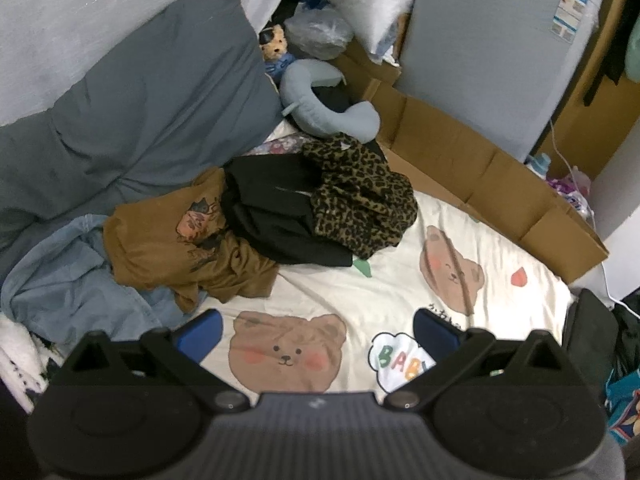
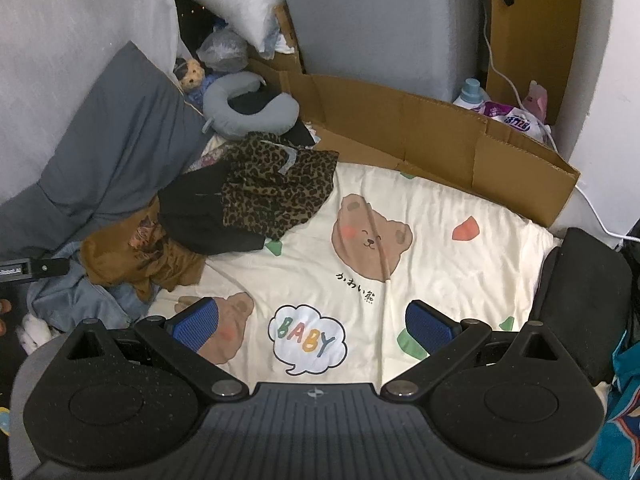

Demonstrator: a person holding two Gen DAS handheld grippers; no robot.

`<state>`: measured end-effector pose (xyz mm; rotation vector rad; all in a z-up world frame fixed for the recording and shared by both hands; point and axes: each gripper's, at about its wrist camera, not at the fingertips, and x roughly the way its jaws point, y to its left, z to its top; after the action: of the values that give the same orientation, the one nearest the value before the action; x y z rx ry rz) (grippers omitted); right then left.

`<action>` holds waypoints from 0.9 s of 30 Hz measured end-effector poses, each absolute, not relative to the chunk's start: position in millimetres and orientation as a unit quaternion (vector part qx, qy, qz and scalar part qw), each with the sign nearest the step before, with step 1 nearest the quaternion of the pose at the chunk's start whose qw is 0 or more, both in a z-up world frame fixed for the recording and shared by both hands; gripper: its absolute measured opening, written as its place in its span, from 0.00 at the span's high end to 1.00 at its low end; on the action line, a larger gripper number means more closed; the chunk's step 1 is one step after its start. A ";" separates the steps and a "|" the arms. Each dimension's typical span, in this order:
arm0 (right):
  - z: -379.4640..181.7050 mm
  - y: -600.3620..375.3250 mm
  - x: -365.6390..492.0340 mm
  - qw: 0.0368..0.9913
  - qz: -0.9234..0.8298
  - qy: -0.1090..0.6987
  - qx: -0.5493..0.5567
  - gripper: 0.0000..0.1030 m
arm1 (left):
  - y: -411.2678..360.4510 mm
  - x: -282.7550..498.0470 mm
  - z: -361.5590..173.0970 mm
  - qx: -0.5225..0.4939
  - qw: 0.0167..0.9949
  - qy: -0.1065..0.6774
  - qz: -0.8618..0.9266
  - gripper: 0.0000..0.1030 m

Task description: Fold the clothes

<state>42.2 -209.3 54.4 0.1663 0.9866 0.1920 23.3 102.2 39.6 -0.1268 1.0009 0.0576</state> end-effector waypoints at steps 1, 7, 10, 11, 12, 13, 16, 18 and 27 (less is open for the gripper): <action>53.9 -206.8 45.6 0.874 0.094 0.472 0.076 0.00 | 104.3 24.2 38.5 -0.064 0.876 0.478 0.028 0.01; 46.0 -195.1 67.7 0.876 0.086 0.471 0.061 0.00 | 116.2 32.4 31.4 -0.074 0.876 0.476 0.032 0.01; 41.0 -191.8 76.8 0.875 0.088 0.472 0.061 0.00 | 121.6 39.1 28.3 -0.074 0.875 0.477 0.034 0.01; 39.6 -190.8 79.8 0.875 0.089 0.472 0.062 0.00 | 122.9 41.2 27.2 -0.073 0.875 0.477 0.032 0.01; 38.2 -190.1 82.7 0.875 0.089 0.472 0.061 0.00 | 123.7 43.3 25.9 -0.071 0.875 0.477 0.029 0.01; 37.1 -189.5 85.6 0.875 0.088 0.473 0.060 0.00 | 124.2 45.5 24.5 -0.069 0.876 0.477 0.025 0.01; 34.3 -190.3 95.1 0.875 0.087 0.471 0.068 0.00 | 124.5 54.1 18.8 -0.070 0.876 0.478 0.015 0.04; 32.3 -192.3 102.1 0.875 0.090 0.470 0.074 0.00 | 124.7 60.2 14.9 -0.075 0.874 0.479 0.012 0.06; 26.9 -196.8 142.3 0.889 0.115 0.440 0.051 0.00 | 115.3 100.4 -6.4 -0.086 0.874 0.478 -0.002 0.10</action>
<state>142.3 -196.8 26.9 0.1052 0.9150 0.2382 100.4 115.3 -6.4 -0.1796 0.9978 -0.0032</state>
